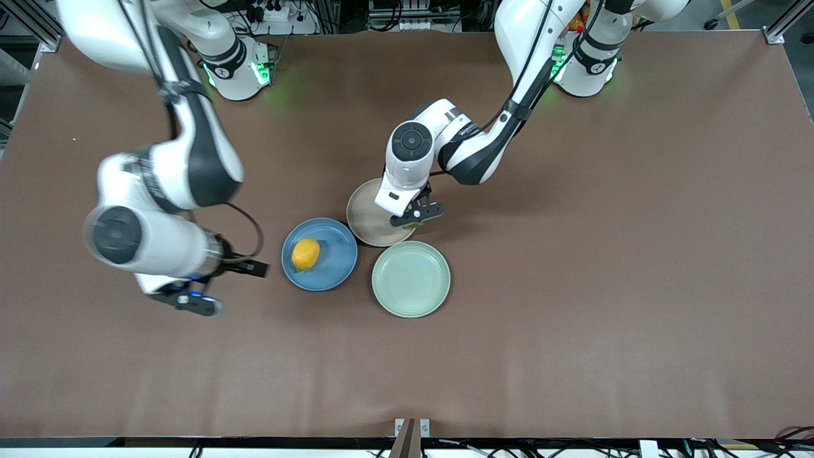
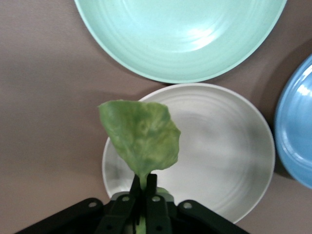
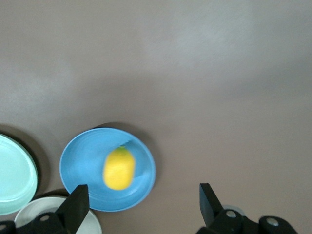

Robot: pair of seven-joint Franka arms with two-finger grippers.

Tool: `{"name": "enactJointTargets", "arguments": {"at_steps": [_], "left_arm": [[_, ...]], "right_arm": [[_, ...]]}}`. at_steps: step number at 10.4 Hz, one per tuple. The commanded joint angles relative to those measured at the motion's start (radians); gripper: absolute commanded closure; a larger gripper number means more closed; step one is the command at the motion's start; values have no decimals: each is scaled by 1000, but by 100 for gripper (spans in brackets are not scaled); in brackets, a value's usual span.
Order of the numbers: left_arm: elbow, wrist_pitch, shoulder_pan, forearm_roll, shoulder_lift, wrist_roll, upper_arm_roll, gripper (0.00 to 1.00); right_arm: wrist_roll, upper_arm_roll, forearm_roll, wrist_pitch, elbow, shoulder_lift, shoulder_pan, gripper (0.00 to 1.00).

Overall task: Place lemon and lettuce in plates
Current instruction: 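Release the lettuce onto the beige plate with the left gripper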

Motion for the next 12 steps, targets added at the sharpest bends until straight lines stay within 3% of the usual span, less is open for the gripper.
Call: {"name": "enactJointTargets", "arguments": {"at_steps": [1, 3, 5, 7, 9, 12], "left_arm": [[26, 10, -12, -41, 1, -4, 16, 0], [49, -5, 9, -38, -58, -4, 22, 0], [45, -108, 83, -29, -167, 9, 35, 0], [42, -224, 175, -29, -264, 140, 35, 0], [42, -303, 273, -29, -337, 262, 36, 0], [42, -425, 365, -29, -419, 461, 96, 0]], "right_arm": [[-192, 14, -14, -77, -5, -99, -99, 0], [-289, 14, -18, -146, 9, -176, -152, 0], [-354, 24, -9, -168, -3, -273, -220, 0], [-353, 24, -20, -214, -17, -328, -222, 0], [-356, 31, -20, -208, -105, -400, -220, 0], [-360, 83, -127, -203, -141, -434, -223, 0]]}}
